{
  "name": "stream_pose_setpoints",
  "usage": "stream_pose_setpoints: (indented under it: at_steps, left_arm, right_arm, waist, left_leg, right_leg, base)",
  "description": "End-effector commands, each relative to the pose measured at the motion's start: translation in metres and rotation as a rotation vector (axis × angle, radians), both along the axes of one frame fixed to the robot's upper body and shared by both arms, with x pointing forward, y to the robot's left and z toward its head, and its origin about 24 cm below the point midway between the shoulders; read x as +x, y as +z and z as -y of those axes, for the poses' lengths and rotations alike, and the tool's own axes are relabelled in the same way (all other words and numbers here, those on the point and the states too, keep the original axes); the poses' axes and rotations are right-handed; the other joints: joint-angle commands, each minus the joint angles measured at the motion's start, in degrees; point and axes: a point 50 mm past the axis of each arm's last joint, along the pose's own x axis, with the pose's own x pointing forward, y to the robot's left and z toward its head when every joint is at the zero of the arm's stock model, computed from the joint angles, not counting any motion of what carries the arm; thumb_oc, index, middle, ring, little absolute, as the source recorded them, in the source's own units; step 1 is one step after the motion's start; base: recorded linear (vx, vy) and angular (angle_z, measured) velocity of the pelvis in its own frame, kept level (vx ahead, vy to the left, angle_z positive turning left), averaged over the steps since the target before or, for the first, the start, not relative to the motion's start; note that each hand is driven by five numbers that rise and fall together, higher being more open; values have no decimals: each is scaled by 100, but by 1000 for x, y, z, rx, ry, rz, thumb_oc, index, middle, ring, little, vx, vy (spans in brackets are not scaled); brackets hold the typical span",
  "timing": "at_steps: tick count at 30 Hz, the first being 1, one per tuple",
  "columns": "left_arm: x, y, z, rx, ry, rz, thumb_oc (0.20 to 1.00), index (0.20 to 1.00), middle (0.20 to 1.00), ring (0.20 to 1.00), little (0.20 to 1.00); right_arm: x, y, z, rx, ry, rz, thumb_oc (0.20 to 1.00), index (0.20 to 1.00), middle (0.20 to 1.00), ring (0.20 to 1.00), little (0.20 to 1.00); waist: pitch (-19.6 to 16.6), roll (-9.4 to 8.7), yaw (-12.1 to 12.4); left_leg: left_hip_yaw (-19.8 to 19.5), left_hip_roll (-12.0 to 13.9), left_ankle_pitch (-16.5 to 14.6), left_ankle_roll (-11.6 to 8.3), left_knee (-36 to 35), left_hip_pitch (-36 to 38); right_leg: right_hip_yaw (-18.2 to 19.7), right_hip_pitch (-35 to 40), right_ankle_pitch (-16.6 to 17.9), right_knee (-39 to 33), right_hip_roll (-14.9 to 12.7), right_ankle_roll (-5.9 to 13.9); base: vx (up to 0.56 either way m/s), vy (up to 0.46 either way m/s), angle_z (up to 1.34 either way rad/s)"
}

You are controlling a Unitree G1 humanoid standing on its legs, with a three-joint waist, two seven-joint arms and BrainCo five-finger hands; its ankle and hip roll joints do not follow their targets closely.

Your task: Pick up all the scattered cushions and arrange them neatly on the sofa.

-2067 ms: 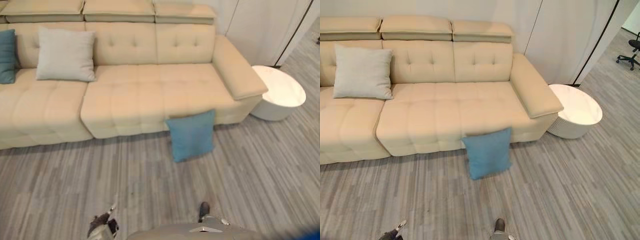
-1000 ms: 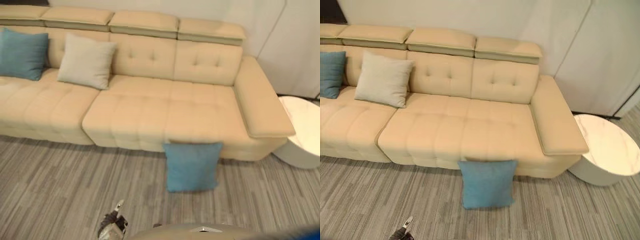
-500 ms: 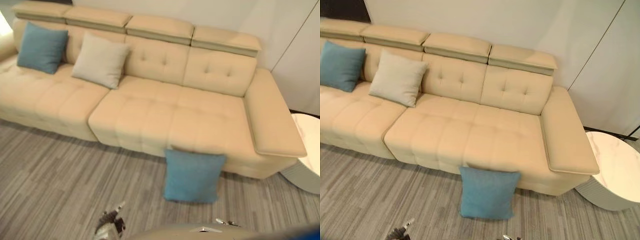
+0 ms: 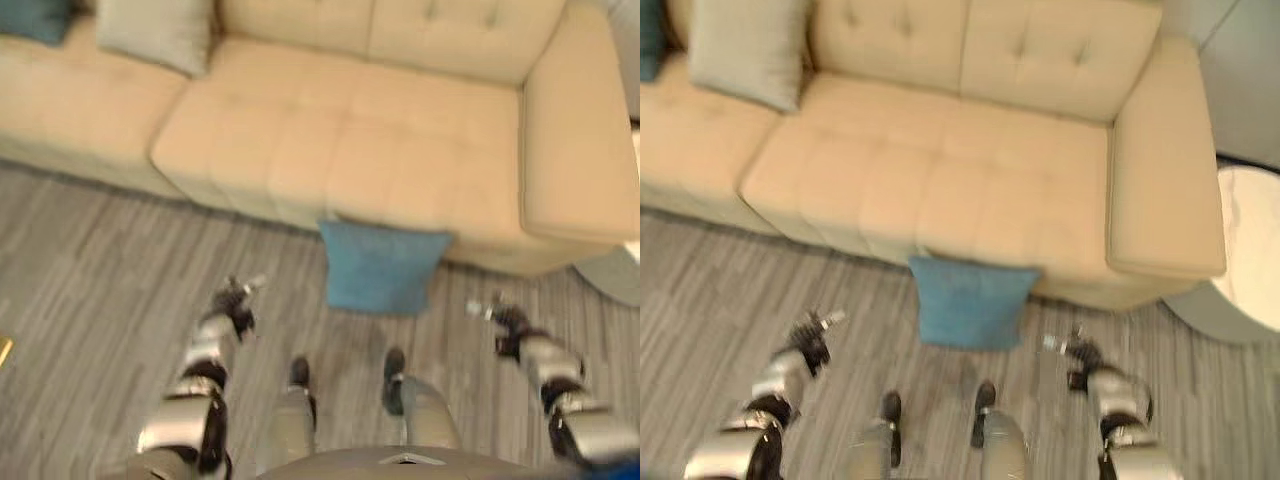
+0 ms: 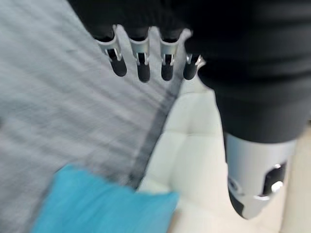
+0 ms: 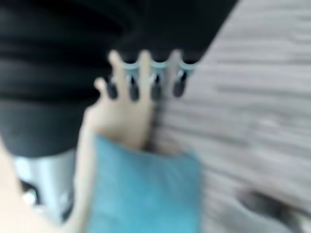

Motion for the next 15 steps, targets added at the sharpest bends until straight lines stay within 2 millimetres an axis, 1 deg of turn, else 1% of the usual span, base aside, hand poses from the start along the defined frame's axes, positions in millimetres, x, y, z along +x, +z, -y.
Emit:
stream_pose_setpoints:
  at_steps: [1,2,3,4,5,6,7,8,9,10,11,12,13,14,15]
  left_arm:
    - [9,24,-19,-13,84,104,1000,1000,1000,1000,1000]
    - [10,25,-19,-14,84,106,1000,1000,1000,1000,1000]
    - [19,35,-17,10,66,111,1000,1000,1000,1000,1000]
    - [19,35,-17,10,66,113,1000,1000,1000,1000,1000]
    - [24,42,-18,26,54,121,1000,1000,1000,1000,1000]
    - [31,48,-13,32,32,128,1000,1000,1000,1000,1000]
    - [37,57,-12,53,15,145,1000,1000,1000,1000,1000]
    - [37,57,-12,53,15,145,1000,1000,1000,1000,1000]
    - [41,64,-10,88,-13,166,1000,1000,1000,1000,1000]
    - [44,70,-8,120,-46,191,1000,1000,1000,1000,1000]
    - [50,82,-3,143,-102,239,1000,1000,1000,1000,1000]
    - [54,88,0,157,-121,257,1000,1000,1000,1000,1000]
    - [54,88,-1,156,-120,257,1000,1000,1000,1000,1000]
    - [61,101,4,172,-139,301,1000,1000,1000,1000,1000]
    - [60,101,4,172,-139,300,1000,1000,1000,1000,1000]
  right_arm:
    - [13,17,6,18,-19,49,1000,1000,1000,1000,1000]
    - [13,17,6,18,-19,51,1000,1000,1000,1000,1000]
    - [28,36,5,15,-8,94,1000,1000,1000,1000,1000]
    - [29,36,5,15,-8,95,1000,1000,1000,1000,1000]
    - [37,46,2,14,6,119,1000,1000,1000,1000,1000]
    - [48,58,-2,7,22,149,1000,1000,1000,1000,1000]
    - [55,68,-4,2,33,169,1000,1000,1000,1000,1000]
    - [55,68,-4,2,33,169,1000,1000,1000,1000,1000]
    - [62,80,-6,-14,43,202,1000,1000,1000,1000,1000]
    - [68,91,-8,-19,52,235,1000,1000,1000,1000,1000]
    - [81,118,-13,-2,51,330,1000,1000,1000,1000,1000]
    - [87,133,-16,-5,54,371,1000,1000,1000,1000,1000]
    - [87,133,-16,-5,54,371,1000,1000,1000,1000,1000]
    - [96,159,-17,-15,53,445,1000,1000,1000,1000,1000]
    - [96,159,-17,-15,53,445,1000,1000,1000,1000,1000]
  waist:
    - [-255,-85,36]
    - [-282,-85,31]
    - [-318,-78,-1]
    - [-369,-82,7]
    - [-385,-85,-17]
    - [-391,-75,-47]
    - [-457,-74,-55]
    - [-468,-76,-55]
    - [-461,-76,-77]
    - [-502,-71,-93]
    - [-453,-51,-138]
    - [-430,-38,-152]
    - [-449,-41,-154]
    - [-390,-10,-189]
    - [-396,-16,-190]
  left_leg:
    - [-127,-541,-104,142,513,-511]
    - [-125,-547,-117,143,549,-570]
    - [-122,-589,-239,156,867,-1002]
    - [-108,-584,-219,156,860,-1067]
    - [-76,-584,-287,150,1084,-1374]
    - [-37,-606,-374,160,1393,-1822]
    - [-3,-627,-423,161,1543,-2116]
    - [1,-628,-425,161,1549,-2131]
    - [15,-649,-500,164,1727,-2375]
    - [71,-656,-499,165,1816,-2631]
    - [139,-701,-582,159,2131,-3144]
    - [159,-715,-611,156,2266,-3389]
    - [166,-716,-615,157,2279,-3418]
    - [219,-691,-628,149,2447,-3828]
    - [229,-692,-669,150,2498,-3851]
  right_leg:
    - [337,-89,-538,879,-149,229]
    - [343,-148,-552,915,-155,229]
    - [439,-566,-696,1222,-181,182]
    - [456,-642,-675,1224,-175,179]
    - [493,-911,-724,1383,-184,157]
    - [552,-1355,-802,1650,-203,133]
    - [606,-1663,-879,1813,-194,124]
    - [611,-1681,-882,1821,-195,124]
    - [625,-1929,-952,1987,-220,125]
    - [679,-2212,-949,2093,-211,130]
    - [788,-2689,-1025,2350,-222,125]
    - [855,-2927,-1065,2465,-237,127]
    - [864,-2961,-1070,2483,-239,128]
    - [966,-3364,-1050,2588,-260,137]
    - [980,-3389,-1089,2638,-262,141]
  base:
    - [-61,38,19]
    - [-31,32,20]
    - [-16,22,10]
    - [-39,26,3]
    - [-31,38,3]
    - [-28,51,7]
    - [-6,47,3]
    - [0,0,0]
    - [0,0,0]
    - [-46,12,-2]
    - [-54,19,-2]
    - [-44,9,0]
    - [0,0,0]
    - [0,0,0]
    - [0,0,0]
